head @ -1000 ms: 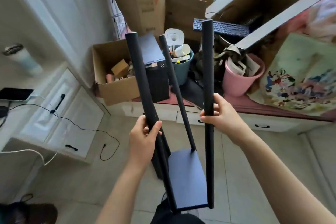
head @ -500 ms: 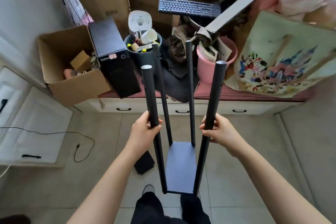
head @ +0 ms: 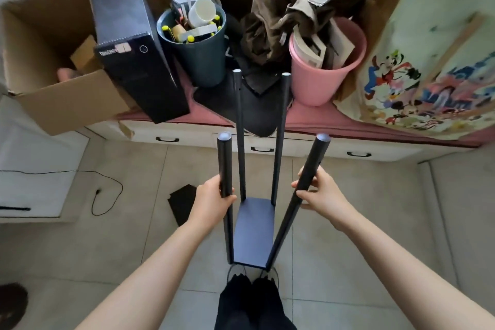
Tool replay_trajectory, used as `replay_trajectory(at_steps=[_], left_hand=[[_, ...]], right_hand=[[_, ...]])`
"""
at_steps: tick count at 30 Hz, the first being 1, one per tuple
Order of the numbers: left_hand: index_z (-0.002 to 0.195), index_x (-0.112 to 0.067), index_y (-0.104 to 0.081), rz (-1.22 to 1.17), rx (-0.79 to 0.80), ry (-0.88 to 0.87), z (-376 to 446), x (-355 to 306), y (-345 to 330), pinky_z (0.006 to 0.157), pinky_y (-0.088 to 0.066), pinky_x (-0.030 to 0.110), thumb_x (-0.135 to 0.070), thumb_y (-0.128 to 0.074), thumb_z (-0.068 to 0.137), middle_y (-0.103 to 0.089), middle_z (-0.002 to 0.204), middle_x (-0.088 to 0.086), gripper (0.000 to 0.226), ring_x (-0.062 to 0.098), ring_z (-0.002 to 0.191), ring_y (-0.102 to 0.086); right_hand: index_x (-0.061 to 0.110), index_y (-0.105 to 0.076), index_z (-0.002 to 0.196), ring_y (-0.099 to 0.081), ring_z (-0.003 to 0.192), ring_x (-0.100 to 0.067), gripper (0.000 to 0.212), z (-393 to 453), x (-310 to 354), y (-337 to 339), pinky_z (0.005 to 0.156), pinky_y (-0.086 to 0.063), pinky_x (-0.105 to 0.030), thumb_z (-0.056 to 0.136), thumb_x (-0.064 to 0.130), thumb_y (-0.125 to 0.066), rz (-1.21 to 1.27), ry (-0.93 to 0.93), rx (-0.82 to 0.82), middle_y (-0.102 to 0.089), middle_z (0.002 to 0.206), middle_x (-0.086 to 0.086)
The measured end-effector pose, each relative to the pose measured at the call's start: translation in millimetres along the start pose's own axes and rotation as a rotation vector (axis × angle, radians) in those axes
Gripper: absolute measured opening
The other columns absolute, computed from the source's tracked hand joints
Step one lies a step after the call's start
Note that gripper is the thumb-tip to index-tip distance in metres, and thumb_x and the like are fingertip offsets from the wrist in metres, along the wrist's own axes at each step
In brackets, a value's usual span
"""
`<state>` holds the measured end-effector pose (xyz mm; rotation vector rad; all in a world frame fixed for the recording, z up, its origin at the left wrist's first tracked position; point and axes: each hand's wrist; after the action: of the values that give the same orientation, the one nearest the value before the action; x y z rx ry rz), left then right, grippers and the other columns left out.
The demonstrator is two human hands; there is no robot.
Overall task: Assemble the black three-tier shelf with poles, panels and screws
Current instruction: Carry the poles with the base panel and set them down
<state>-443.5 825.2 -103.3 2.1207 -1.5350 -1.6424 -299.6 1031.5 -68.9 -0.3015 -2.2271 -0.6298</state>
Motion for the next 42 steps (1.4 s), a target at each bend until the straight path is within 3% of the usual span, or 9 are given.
replay_trajectory(at_steps=[3, 10, 13, 18, 22, 26, 32, 36, 42], left_hand=[[0.082, -0.033, -0.057, -0.034, 0.012, 0.062, 26.1, 15.4, -21.3, 0.064, -0.037, 0.007, -0.007, -0.074, 0.087, -0.066, 0.087, -0.011, 0.032, 0.0, 0.083, -0.06], [0.092, -0.02, -0.067, -0.075, 0.035, 0.161, 72.7, 59.6, -67.1, 0.066, -0.04, 0.012, -0.021, -0.071, 0.092, -0.067, 0.087, -0.01, 0.004, 0.005, 0.086, -0.062], [0.098, -0.019, -0.067, -0.093, 0.029, 0.224, 87.4, 76.4, -86.9, 0.066, -0.039, 0.013, -0.02, -0.07, 0.093, -0.066, 0.088, -0.012, 0.006, 0.01, 0.086, -0.06], [0.121, -0.014, -0.066, -0.146, 0.035, 0.311, 96.3, 91.5, -116.2, 0.085, -0.04, 0.027, -0.017, -0.067, 0.096, -0.065, 0.104, -0.002, 0.026, 0.016, 0.1, -0.058], [0.122, -0.01, -0.067, -0.066, 0.025, 0.368, 87.7, 104.1, -128.1, 0.083, -0.043, 0.028, -0.017, -0.066, 0.096, -0.065, 0.103, 0.001, 0.027, 0.015, 0.095, -0.057], [0.129, -0.012, -0.065, -0.005, 0.05, 0.394, 75.7, 114.7, -134.4, 0.085, -0.05, 0.035, -0.016, -0.064, 0.097, -0.07, 0.114, 0.01, 0.032, 0.029, 0.106, -0.064], [0.127, -0.025, -0.063, 0.086, 0.103, 0.403, 52.0, 129.3, -146.9, 0.074, -0.043, 0.03, -0.033, -0.057, 0.1, -0.068, 0.112, 0.002, 0.029, 0.022, 0.095, -0.059], [0.138, -0.027, -0.054, -0.019, 0.108, 0.392, 38.5, 126.5, -148.2, 0.075, -0.048, 0.035, -0.034, -0.057, 0.1, -0.067, 0.11, 0.0, 0.039, 0.036, 0.098, -0.064], [0.146, -0.037, -0.045, 0.022, 0.183, 0.312, 13.0, 134.1, -143.4, 0.083, -0.044, 0.025, -0.035, -0.064, 0.097, -0.058, 0.114, -0.014, 0.053, 0.013, 0.099, -0.057]], right_hand=[[0.019, -0.057, 0.092, -0.067, 0.102, -0.019, 0.035, 30.1, -18.8, -6.4, 0.081, -0.06, -0.048, 0.08, -0.015, -0.06, -0.016, -0.026, -0.008, -0.07, 0.095, -0.002], [0.023, -0.065, 0.085, -0.068, 0.098, -0.022, 0.033, 90.6, -65.1, -28.8, 0.09, -0.056, -0.047, 0.076, -0.009, -0.064, -0.058, -0.106, -0.054, -0.072, 0.095, 0.001], [0.025, -0.065, 0.083, -0.068, 0.098, -0.02, 0.035, 109.0, -82.9, -36.7, 0.094, -0.054, -0.044, 0.076, -0.009, -0.064, -0.084, -0.124, -0.063, -0.072, 0.095, 0.005], [0.023, -0.067, 0.085, -0.068, 0.097, -0.022, 0.037, 127.3, -111.1, -45.6, 0.092, -0.054, -0.037, 0.079, -0.014, -0.063, -0.052, -0.168, -0.115, -0.072, 0.098, -0.001], [0.013, -0.068, 0.095, -0.066, 0.1, -0.019, 0.032, 125.3, -137.7, -54.1, 0.088, -0.048, -0.024, 0.082, -0.017, -0.063, -0.035, -0.188, -0.085, -0.07, 0.102, -0.002], [0.016, -0.066, 0.095, -0.061, 0.103, -0.017, 0.031, 123.1, -159.3, -63.8, 0.095, -0.046, -0.028, 0.086, -0.014, -0.062, -0.061, -0.198, -0.11, -0.069, 0.106, -0.001], [0.023, -0.067, 0.087, -0.061, 0.092, -0.015, 0.034, 118.1, -175.4, -69.4, 0.059, -0.04, -0.004, 0.085, -0.01, -0.061, -0.058, -0.312, -0.142, -0.068, 0.096, 0.004], [0.023, -0.068, 0.097, -0.063, 0.097, -0.019, 0.03, 98.2, -183.0, -77.8, 0.073, -0.045, -0.019, 0.088, -0.005, -0.063, -0.007, -0.357, -0.09, -0.069, 0.101, 0.0], [0.015, -0.067, 0.12, -0.065, 0.108, -0.025, 0.034, 60.3, -195.5, -78.2, 0.099, -0.05, -0.036, 0.087, 0.009, -0.07, 0.02, -0.429, -0.098, -0.07, 0.111, -0.004]])
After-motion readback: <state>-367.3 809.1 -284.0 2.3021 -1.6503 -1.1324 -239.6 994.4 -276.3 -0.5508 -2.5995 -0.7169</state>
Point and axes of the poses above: each hand's wrist, its own z-axis towards the middle knuckle, its own y-axis out of the back of the hand, x = y × z
